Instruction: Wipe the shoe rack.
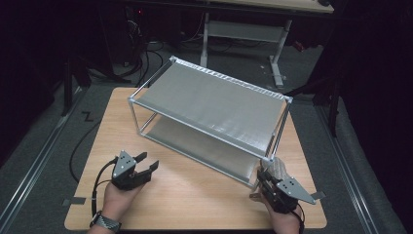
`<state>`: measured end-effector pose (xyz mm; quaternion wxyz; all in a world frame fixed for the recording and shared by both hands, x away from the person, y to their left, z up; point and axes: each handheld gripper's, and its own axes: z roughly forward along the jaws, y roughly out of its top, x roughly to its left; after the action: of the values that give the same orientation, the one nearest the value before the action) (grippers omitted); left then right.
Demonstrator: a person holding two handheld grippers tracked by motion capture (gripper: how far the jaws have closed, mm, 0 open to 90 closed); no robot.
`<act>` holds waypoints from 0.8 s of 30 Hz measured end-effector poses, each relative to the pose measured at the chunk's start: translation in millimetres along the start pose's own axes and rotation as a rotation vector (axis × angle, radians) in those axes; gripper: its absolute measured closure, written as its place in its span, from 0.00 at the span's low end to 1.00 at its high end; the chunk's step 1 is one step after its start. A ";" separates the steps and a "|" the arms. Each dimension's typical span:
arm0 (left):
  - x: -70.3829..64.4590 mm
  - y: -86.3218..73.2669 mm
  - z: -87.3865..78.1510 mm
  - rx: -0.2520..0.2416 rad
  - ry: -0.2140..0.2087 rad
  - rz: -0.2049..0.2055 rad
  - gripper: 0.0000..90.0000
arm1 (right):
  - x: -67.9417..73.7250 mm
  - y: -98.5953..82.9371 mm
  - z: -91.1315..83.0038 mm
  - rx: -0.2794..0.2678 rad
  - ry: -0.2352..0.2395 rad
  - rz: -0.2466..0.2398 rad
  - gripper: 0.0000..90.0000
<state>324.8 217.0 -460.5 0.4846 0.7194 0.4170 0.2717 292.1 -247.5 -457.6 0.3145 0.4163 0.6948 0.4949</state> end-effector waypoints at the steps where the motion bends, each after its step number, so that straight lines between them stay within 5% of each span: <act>1: 5.5 4.7 2.3 0.008 0.022 0.006 0.49 | -0.9 0.0 0.4 -0.001 0.000 0.000 0.87; 11: 52.5 33.5 33.3 -0.003 0.162 -0.033 0.54 | -8.6 1.0 4.5 -0.003 0.003 0.009 0.87; 17: 78.3 30.4 48.1 -0.027 0.188 -0.110 0.57 | -9.8 1.2 6.6 0.000 0.003 0.016 0.87; 22: 91.7 27.0 52.7 -0.054 0.227 -0.113 0.60 | -10.0 1.0 8.6 0.001 0.007 0.016 0.87; 24: 97.3 29.9 57.2 -0.019 0.223 -0.120 0.62 | -10.1 1.0 8.6 0.004 0.004 0.019 0.87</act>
<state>429.4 268.6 -456.1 0.4574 0.6536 0.5082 0.3245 304.2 -252.7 -459.1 0.3075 0.4223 0.6927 0.4973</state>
